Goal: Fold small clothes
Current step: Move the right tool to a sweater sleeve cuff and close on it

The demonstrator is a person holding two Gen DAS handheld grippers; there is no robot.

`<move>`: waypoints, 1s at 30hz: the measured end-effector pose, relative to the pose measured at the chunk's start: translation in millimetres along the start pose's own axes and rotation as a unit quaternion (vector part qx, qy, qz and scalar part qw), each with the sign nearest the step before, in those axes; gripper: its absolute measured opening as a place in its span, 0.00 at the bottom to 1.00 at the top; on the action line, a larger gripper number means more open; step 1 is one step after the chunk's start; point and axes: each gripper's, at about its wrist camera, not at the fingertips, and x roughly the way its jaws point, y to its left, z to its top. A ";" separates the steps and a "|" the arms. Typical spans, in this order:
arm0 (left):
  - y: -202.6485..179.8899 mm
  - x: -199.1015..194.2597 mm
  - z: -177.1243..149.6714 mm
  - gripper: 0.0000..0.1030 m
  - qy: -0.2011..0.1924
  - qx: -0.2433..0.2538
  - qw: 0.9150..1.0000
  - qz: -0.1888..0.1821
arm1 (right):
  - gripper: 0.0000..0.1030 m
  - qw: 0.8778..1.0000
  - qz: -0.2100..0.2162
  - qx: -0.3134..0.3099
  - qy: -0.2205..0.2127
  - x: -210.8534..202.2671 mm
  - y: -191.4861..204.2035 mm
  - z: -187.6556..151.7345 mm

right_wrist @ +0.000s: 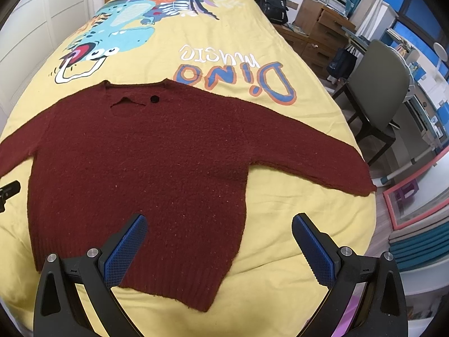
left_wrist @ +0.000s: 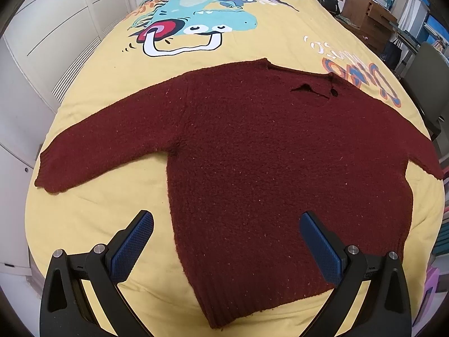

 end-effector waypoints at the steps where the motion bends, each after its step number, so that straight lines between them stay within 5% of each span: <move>1: -0.2 0.7 0.3 0.99 0.000 0.000 1.000 0.001 | 1.00 1.000 0.001 0.001 0.000 1.0 -0.4 0.3; 10: -6.8 11.9 14.4 0.99 0.002 0.021 0.999 0.027 | 1.00 1.000 0.000 0.028 -0.006 22.0 -21.1 3.6; 15: -11.3 27.7 26.1 0.99 0.014 0.027 0.999 0.010 | 1.00 0.998 -0.008 0.055 -0.011 46.6 -54.1 8.6; 24: -23.9 59.5 54.1 0.99 0.024 0.030 0.999 0.000 | 1.00 0.989 -0.014 0.146 0.008 113.5 -145.9 20.1; 30: -25.8 79.9 63.6 0.99 0.028 0.021 0.999 -0.009 | 1.00 0.972 -0.040 0.231 0.026 160.1 -215.9 21.0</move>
